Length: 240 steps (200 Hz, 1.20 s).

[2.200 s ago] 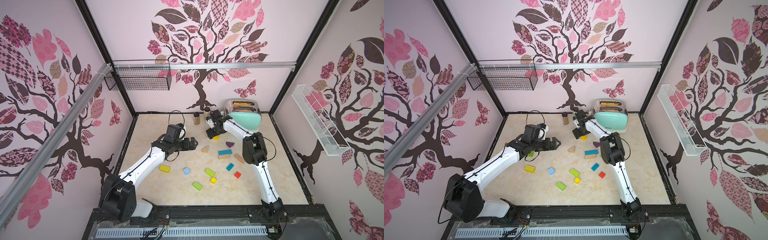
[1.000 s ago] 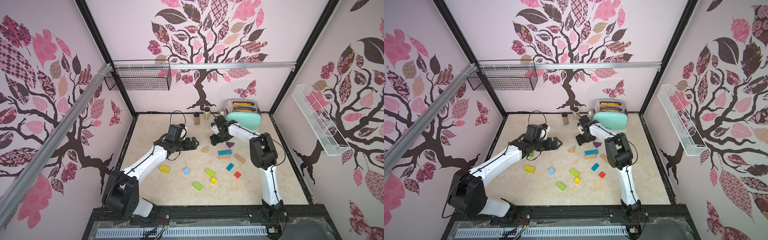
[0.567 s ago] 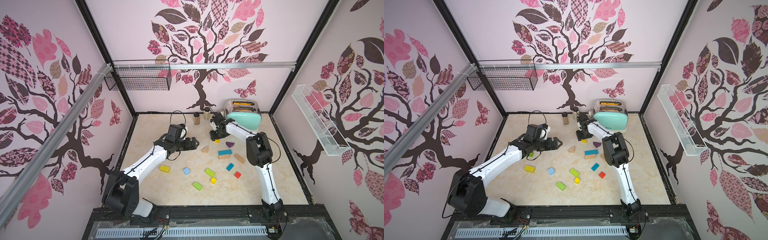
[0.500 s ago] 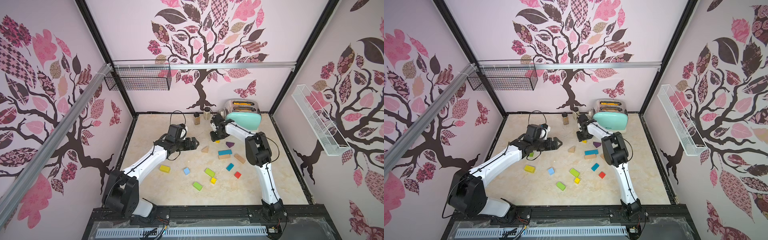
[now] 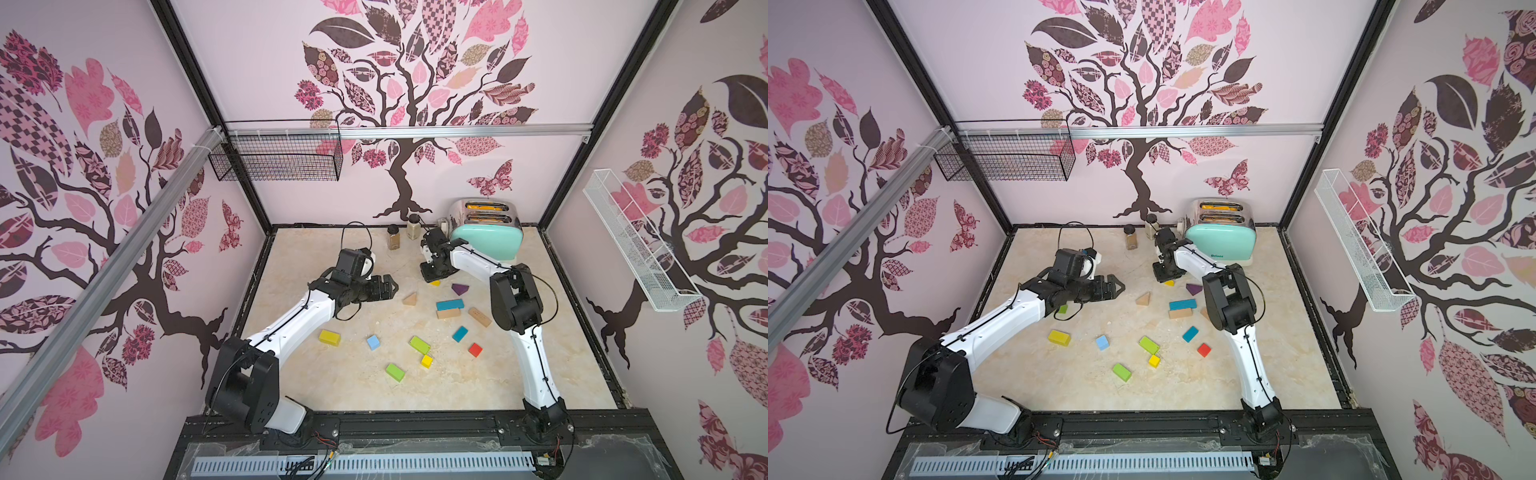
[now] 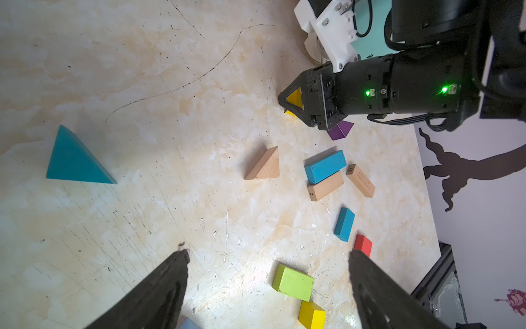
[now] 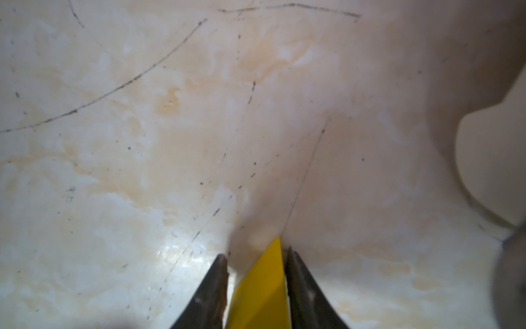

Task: Assemble a carrot with building blocks
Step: Assemble the building block at the center of the board.

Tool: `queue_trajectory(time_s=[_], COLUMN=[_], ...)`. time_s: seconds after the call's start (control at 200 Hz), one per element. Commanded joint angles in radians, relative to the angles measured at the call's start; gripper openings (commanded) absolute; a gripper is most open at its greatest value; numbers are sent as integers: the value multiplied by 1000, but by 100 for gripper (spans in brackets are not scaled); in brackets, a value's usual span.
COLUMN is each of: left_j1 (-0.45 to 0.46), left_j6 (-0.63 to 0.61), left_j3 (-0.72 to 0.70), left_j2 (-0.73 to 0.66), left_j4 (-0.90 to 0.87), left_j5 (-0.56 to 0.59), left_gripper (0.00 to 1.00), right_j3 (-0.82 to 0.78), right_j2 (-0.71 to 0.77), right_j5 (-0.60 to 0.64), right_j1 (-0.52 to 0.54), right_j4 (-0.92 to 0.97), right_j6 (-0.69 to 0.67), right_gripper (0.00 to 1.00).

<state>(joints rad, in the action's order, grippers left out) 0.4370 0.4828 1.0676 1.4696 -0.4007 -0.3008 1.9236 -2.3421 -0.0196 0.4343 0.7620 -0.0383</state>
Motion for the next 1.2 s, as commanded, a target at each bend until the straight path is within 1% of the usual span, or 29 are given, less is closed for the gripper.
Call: queue_trajectory(time_s=[0.0,0.06,0.24,0.415,0.51,0.875,1.05,1.195], left_j1=[-5,-4,-4,-4,-4,-4,-5,-4], left_j6=[2,4,11,35,44,63,65,61], left_j3=[23,22,26,23,18,0,-6,-7], left_j2=[6,6,3,4,6,2,-4,3], left_j4=[14,15,11,11,15,28,30,35], left_j5=[-6,-6,-1,6,15,15,14,15], left_gripper=[92,92,91,91,91,91,91,91], right_j3=[8,-12,-115,-214,-248,-295,-326,-313], right_j2=[29,43,113,187,212,228,247,231], right_j5=[-10,-20,-42,-103,-115,-92,-85,-77], right_j1=[1,1,0,0,-1,6,15,26], right_j4=[11,8,-11,-24,-29,-57,-58,-50], right_j6=[-10,-22,-78,-147,-173,-217,-212,-210], right_gripper=[33,29,24,25,26,27,27,31])
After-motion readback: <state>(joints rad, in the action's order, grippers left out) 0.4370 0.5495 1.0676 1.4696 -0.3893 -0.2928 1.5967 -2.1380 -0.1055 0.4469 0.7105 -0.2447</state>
